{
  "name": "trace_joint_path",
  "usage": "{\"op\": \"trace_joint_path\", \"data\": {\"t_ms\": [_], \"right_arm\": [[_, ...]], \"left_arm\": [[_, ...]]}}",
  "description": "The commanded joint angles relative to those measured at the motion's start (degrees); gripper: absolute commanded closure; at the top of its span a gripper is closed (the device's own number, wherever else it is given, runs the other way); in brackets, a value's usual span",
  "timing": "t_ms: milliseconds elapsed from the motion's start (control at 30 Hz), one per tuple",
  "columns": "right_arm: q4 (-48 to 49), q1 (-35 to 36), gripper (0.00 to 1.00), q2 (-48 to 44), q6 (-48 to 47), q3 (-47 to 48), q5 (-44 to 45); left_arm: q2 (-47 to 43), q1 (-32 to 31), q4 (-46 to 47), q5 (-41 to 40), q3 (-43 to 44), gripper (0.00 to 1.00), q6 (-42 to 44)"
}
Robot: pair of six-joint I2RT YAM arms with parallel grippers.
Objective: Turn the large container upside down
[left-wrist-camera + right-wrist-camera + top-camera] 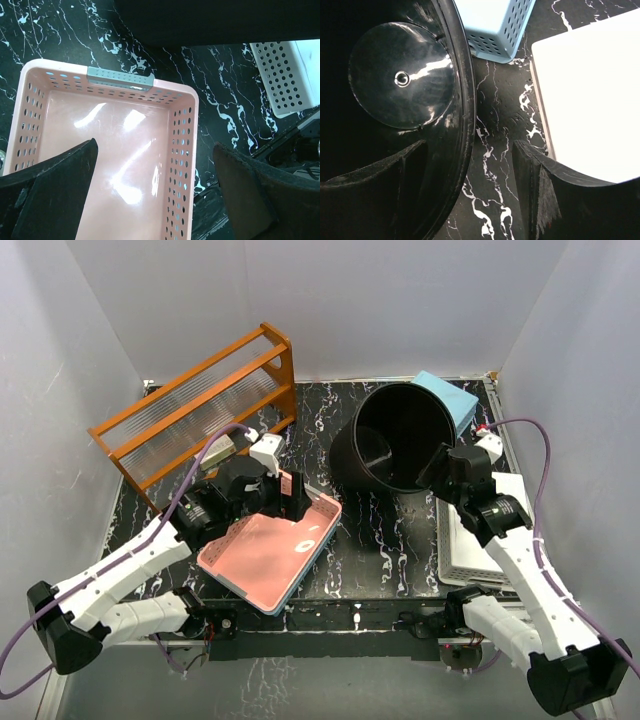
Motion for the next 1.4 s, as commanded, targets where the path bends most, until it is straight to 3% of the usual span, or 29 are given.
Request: {"op": "trace_joint_path", "data": {"t_ms": [0, 300, 700, 1167, 1367], "right_arm": [[-3.8, 0.1, 0.33, -1.4, 0.4, 1.6, 1.7], [-9.5, 0.2, 0.29, -4.4, 1.7, 0.2, -3.9], [-11.7, 0.3, 0.29, 2.0, 2.1, -1.2, -11.7], [10.4, 3.6, 0.29, 9.4, 7.7, -6.0, -19.1], [4.1, 3.9, 0.25, 16.2, 3.4, -1.1, -17.8]], "left_arm": [[0.2, -0.1, 1.6, 1.3, 1.9, 0.01, 0.4], [0.6, -0.1, 1.9, 1.4, 1.6, 0.01, 0.6], [1.1, -0.1, 1.6, 1.5, 2.7, 0.01, 1.1], [0.8, -0.1, 0.6, -0.3, 3.0, 0.01, 2.6], [2.9, -0.1, -0.6, 0.2, 4.7, 0.01, 2.9]]}}
